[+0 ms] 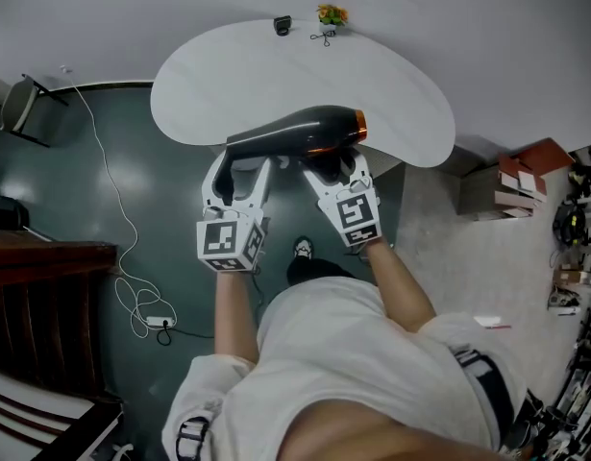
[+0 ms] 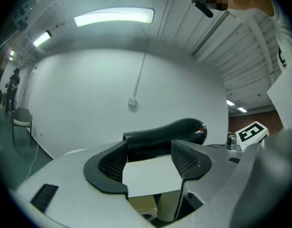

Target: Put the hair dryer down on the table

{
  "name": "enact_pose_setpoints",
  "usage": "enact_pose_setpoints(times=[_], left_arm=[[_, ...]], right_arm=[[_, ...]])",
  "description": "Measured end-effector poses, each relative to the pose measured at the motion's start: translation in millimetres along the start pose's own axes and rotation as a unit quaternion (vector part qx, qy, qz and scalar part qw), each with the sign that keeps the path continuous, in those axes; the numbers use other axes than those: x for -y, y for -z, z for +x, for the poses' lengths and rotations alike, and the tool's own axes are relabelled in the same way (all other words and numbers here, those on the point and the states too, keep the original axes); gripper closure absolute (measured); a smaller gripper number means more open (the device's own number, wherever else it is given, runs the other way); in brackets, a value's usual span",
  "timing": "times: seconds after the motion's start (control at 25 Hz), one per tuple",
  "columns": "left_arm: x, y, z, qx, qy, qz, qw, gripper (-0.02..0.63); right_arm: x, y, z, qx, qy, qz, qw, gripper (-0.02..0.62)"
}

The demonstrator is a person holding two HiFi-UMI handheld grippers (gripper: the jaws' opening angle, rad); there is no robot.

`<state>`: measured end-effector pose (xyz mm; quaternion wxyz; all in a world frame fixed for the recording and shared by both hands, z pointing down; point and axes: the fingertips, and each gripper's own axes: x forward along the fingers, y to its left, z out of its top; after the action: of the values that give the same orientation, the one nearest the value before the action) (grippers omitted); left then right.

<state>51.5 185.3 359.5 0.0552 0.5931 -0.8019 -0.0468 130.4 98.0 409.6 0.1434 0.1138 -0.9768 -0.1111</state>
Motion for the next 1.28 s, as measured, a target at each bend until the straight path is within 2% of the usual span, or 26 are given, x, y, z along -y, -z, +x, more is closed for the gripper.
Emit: enact_pose_setpoints(times=[0.32,0.8,1.28], left_arm=[[-10,-3,57,-0.01,-0.002,0.008,0.9999,0.299],[-36,0,124,-0.028,0.014,0.006,0.9995,0.299],[-102,9,216,-0.055,0.044,-0.011,0.9975,0.299]], right_arm=[[42,3,39,0.006,-0.004,0.016,1.0,0.316],[80,11,92,-0.012,0.003,0.035,0.999,0.316],[119,15,188,-0.047,0.021,0.049,0.997,0.316]])
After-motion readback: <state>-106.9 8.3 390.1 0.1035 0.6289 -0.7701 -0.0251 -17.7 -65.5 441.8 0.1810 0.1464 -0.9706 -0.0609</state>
